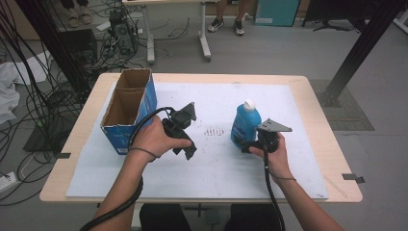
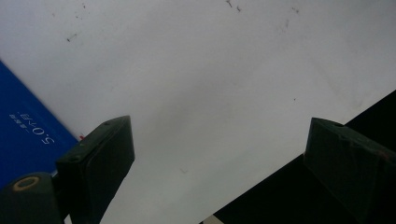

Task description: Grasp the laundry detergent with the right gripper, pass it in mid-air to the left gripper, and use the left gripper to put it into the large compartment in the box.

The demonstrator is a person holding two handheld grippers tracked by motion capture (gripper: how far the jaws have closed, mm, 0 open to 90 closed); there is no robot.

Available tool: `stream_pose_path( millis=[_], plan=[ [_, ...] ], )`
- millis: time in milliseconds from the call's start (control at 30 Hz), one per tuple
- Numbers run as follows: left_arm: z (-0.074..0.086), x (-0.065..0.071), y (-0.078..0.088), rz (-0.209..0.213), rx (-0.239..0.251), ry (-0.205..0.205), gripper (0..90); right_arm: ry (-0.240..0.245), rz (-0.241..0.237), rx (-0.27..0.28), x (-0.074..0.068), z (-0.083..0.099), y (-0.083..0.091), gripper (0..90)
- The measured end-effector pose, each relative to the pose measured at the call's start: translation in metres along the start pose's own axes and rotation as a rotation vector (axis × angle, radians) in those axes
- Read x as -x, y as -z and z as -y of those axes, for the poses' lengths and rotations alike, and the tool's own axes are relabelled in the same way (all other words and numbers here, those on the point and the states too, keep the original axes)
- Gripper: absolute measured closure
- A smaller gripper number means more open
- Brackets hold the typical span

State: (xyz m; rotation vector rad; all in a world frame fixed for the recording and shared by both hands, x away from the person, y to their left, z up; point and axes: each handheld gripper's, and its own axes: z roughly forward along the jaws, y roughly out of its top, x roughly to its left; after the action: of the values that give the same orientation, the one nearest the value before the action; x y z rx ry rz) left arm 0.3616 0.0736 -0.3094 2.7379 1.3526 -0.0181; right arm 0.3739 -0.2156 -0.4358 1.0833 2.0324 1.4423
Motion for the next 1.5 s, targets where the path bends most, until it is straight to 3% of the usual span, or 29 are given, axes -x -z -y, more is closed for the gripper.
stream_pose_path(
  millis=[1500],
  plan=[
    [-0.0012, 0.0028, 0.0016, -0.009, 0.005, 0.002, 8.8, -0.007, 0.002, 0.009, 0.0007, -0.0005, 0.0016, 6.0]
  ],
)
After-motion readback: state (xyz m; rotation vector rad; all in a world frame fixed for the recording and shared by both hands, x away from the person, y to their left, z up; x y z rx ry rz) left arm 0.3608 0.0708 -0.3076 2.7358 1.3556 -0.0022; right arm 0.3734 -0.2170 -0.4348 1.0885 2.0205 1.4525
